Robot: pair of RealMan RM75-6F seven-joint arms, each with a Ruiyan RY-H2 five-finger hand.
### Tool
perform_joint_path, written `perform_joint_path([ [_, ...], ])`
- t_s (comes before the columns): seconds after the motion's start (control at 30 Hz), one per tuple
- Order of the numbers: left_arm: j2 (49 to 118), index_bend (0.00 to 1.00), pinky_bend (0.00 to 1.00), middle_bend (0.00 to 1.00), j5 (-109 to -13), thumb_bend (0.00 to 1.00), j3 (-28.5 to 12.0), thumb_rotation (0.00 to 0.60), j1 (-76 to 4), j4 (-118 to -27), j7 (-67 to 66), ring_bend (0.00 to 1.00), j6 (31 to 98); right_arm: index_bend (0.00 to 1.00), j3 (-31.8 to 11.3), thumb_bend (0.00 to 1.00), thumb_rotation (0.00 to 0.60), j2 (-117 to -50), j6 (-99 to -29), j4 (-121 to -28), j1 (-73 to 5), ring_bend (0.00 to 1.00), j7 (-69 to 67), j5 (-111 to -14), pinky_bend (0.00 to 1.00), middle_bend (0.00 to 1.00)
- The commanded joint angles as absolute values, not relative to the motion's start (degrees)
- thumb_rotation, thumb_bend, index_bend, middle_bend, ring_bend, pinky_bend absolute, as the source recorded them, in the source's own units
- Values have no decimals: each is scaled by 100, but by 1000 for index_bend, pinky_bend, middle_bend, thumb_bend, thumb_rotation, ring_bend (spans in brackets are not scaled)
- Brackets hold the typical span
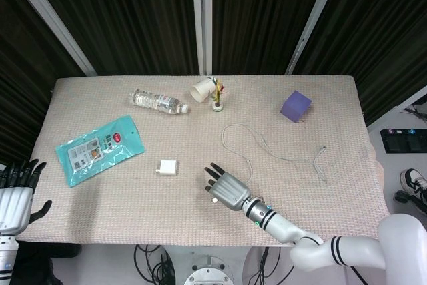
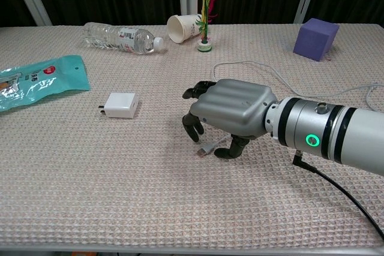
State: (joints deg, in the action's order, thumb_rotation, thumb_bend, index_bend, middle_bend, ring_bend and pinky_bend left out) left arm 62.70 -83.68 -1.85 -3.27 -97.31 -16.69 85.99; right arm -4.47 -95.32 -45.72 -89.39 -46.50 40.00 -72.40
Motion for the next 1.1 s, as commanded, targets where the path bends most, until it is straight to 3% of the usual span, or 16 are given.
perform_joint_path([
  [0.03, 6272, 121, 0, 63, -8364, 208, -180, 600, -326, -9718, -1660, 0, 8592, 434, -438, 280, 600, -9539, -4591, -8963, -4680, 7, 4048, -7142, 0, 369],
  [1.1, 6298, 113, 0, 63, -8343, 208, -196, 600, -363, -9598, -1554, 0, 8546, 533, -217, 327, 600, -9646, -5103, -9087, -4805, 80, 4312, -6700, 0, 433],
])
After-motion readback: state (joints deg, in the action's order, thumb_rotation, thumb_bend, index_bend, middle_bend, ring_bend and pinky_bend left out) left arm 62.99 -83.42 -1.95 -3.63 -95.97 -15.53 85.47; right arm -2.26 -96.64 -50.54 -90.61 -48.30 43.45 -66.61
